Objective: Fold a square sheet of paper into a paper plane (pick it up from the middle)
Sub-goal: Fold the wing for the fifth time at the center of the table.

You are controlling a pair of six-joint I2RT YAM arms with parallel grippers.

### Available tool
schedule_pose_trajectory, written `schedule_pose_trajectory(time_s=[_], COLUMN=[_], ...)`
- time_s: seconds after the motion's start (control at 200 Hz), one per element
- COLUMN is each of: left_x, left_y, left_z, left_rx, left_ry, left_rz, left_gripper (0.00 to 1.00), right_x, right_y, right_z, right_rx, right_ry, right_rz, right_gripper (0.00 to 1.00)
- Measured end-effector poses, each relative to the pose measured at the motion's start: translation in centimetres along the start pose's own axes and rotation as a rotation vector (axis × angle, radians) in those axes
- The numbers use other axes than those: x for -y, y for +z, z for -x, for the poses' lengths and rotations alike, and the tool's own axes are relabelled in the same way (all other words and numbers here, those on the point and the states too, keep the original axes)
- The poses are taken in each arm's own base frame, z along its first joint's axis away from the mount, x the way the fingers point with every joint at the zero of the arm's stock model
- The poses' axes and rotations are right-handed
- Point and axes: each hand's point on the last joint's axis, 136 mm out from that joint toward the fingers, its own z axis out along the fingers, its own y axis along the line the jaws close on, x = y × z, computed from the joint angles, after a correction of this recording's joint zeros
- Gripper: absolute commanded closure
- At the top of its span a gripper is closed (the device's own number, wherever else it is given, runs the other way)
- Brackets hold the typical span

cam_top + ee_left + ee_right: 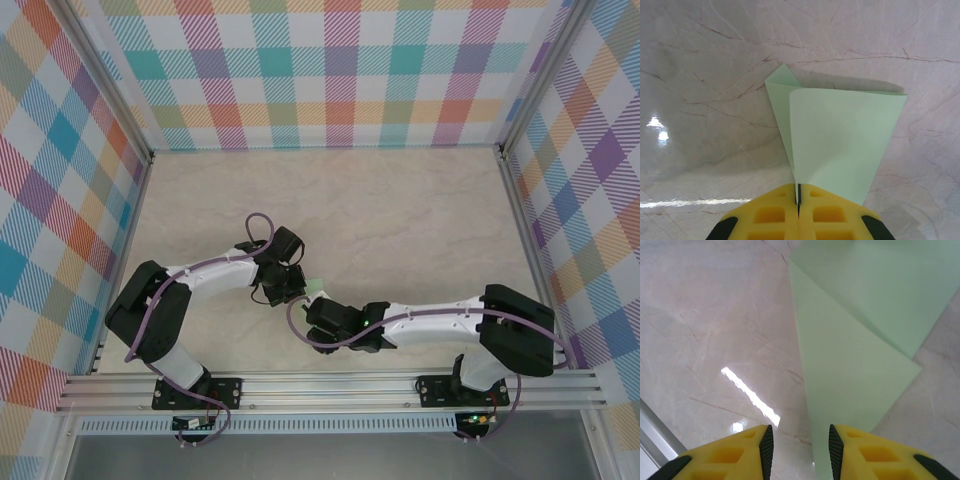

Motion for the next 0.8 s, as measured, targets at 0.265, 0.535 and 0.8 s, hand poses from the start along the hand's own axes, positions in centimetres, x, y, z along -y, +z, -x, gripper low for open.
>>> schedule_pose_trajectory(time_s=[0.265,0.535,0.8], left_x=[0.0,0.0,0.2], left_y=[0.0,0.0,-0.1], left_z=[0.0,0.0,0.1], left_rx=[0.0,0.001,0.002], left_ry=[0.0,0.0,0.001], left_rz=[0.0,-0.001,-0.003], left_gripper=[1.0,1.0,1.0], right_x=[-0.3,1.0,1.8], right_y=[1.4,2.5,2.3], right_z=[0.2,-0.3,-0.2], right_rx=[-0.017,-0.039,-0.027], right_ry=[-0.108,-0.17,-0.163], right_rz=[-0.099,-0.243,-0.289], right_gripper=[0.59,0.73,0.93])
